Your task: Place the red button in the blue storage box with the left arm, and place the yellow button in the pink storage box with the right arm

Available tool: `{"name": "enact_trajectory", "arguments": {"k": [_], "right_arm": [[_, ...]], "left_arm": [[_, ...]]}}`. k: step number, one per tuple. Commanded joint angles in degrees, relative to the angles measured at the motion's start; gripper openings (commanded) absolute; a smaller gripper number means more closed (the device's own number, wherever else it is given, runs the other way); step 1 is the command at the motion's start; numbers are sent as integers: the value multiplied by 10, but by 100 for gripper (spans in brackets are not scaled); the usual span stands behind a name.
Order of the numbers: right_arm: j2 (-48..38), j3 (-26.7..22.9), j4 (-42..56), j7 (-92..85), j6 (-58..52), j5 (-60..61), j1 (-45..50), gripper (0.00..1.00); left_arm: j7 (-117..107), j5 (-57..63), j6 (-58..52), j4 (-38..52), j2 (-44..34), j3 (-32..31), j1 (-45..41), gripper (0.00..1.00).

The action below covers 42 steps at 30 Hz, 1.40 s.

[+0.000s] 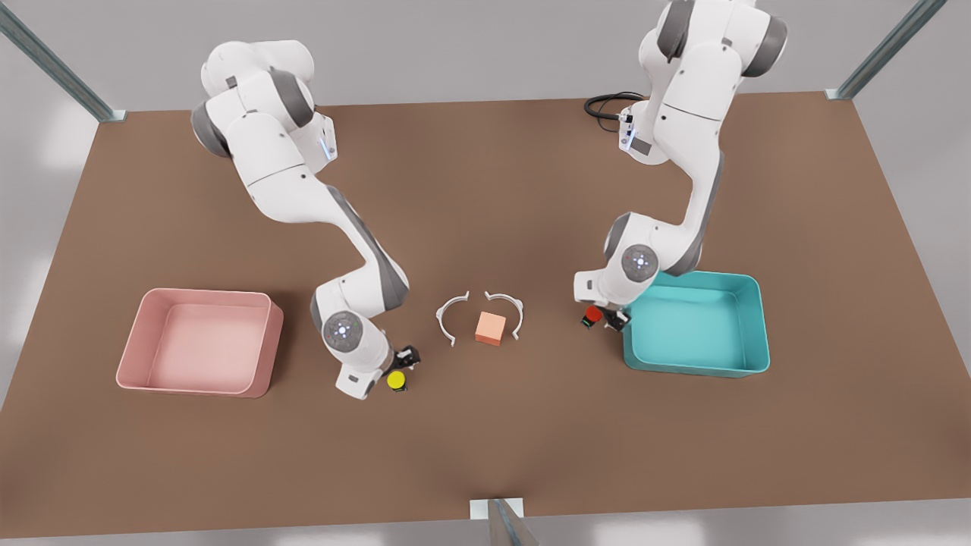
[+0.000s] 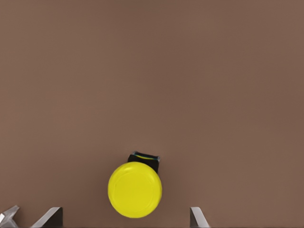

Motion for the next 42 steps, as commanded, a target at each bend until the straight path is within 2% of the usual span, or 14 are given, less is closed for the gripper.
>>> {"name": "enact_trajectory", "arguments": {"k": [1,9,10,11,14,19,23,29,30,31,36,40,41,42], "right_arm": [[7,0,0,51,45,1,0,100],[42,2,-1,53,92,2,0,100],[43,2,-3,55,95,2,0,96],[47,2,-3,55,95,2,-1,93],[51,2,-13,53,115,2,-4,81],[50,2,-14,52,116,2,-4,34],[5,2,-15,47,93,1,-10,35],[-141,18,-152,-85,53,1,-141,37],[-161,19,-179,-121,54,1,-165,37],[-179,20,-205,-139,56,1,-186,37],[-237,22,-294,-303,54,1,-305,39],[-230,26,-307,-369,57,-3,-375,41],[-218,26,-305,-369,61,-10,-377,47],[-212,24,-303,-367,63,-10,-376,73]], "left_arm": [[248,1,72,-1,16,0,-4,100],[246,0,81,-13,47,0,-10,99],[246,0,81,-13,46,0,-9,71],[245,0,81,-13,46,0,-10,61],[243,0,81,-13,46,0,-10,56],[241,1,68,-9,15,0,-10,47],[238,1,-7,-4,-74,8,0,47],[447,-1,-168,-5,-149,10,159,47],[467,-4,-170,-5,-144,10,165,50],[467,-6,-172,-5,-131,10,165,100],[385,-22,-172,17,-107,9,162,100],[-238,-48,-237,73,-185,9,163,100],[-329,-45,-346,148,-192,14,165,100],[-337,-35,-423,245,-187,36,168,100]]}}
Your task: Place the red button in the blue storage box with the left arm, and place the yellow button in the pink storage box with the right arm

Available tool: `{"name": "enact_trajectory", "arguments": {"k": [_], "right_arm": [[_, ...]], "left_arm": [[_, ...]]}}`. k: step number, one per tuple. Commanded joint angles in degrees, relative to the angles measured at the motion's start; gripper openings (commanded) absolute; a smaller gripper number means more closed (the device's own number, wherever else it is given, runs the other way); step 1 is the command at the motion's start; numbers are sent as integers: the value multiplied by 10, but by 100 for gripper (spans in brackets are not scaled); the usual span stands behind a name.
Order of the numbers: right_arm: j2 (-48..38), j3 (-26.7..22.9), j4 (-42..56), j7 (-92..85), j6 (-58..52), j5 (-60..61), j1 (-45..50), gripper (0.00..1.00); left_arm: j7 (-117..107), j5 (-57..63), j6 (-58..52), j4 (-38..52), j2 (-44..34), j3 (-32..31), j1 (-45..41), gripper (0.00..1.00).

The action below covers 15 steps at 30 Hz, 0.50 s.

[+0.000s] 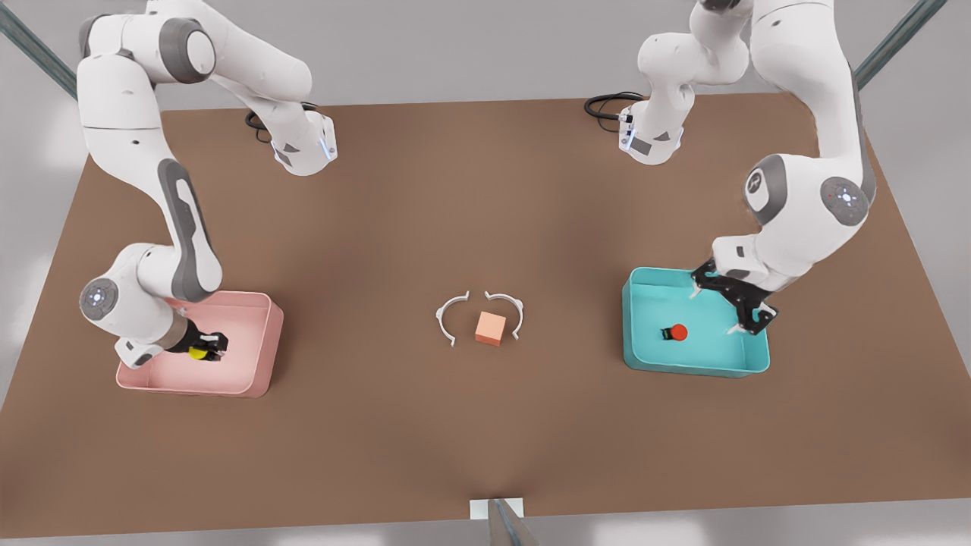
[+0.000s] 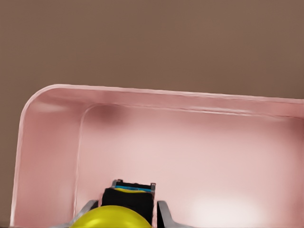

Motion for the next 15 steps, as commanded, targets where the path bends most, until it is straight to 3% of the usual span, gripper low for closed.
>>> {"name": "enact_trajectory", "arguments": {"k": [1,6,9,12,15], "right_arm": [[8,0,7,-201,2,-7,0,100],[14,2,76,-174,-33,-28,26,100],[6,4,232,3,-257,-77,134,100],[-13,6,347,110,-380,-80,198,100],[-121,2,285,144,-420,-50,156,97]], "left_arm": [[-505,68,-184,74,-5,10,7,100],[-518,71,-209,84,6,19,2,100],[-517,75,-210,88,5,18,0,100],[-644,87,-209,126,17,18,1,100],[-654,87,-209,128,16,18,0,100]]}}
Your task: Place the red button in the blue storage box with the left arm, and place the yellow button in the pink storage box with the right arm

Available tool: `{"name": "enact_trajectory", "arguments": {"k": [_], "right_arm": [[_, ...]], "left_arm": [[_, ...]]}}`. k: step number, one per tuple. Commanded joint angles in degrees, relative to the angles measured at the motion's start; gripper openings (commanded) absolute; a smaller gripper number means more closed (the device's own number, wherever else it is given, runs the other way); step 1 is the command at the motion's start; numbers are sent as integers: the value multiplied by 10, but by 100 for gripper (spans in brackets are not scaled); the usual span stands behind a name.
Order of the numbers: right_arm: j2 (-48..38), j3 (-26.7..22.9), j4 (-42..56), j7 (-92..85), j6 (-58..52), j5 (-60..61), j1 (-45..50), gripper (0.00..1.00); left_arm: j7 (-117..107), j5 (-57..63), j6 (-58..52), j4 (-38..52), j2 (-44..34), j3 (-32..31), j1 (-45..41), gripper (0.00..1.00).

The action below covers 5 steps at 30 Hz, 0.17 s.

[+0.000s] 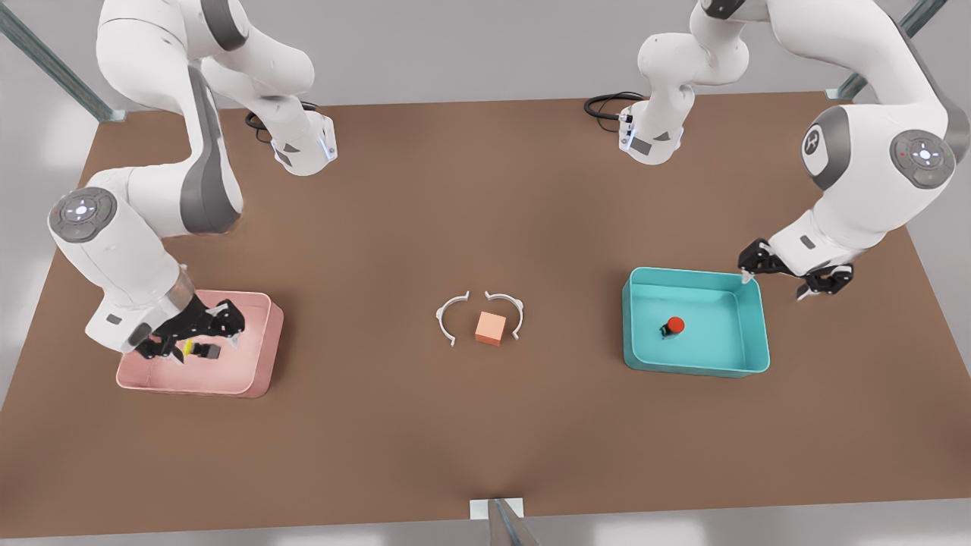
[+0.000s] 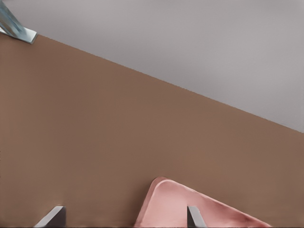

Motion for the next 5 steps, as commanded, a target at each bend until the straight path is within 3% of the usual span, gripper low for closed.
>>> {"name": "enact_trajectory", "arguments": {"k": [1,5], "right_arm": [[-29,0,-10,209,-138,9,-9,100],[-44,8,-46,173,-108,12,-41,100]], "left_arm": [[-330,5,-19,2,0,0,0,100],[-329,4,-19,4,0,0,-1,100]]}}
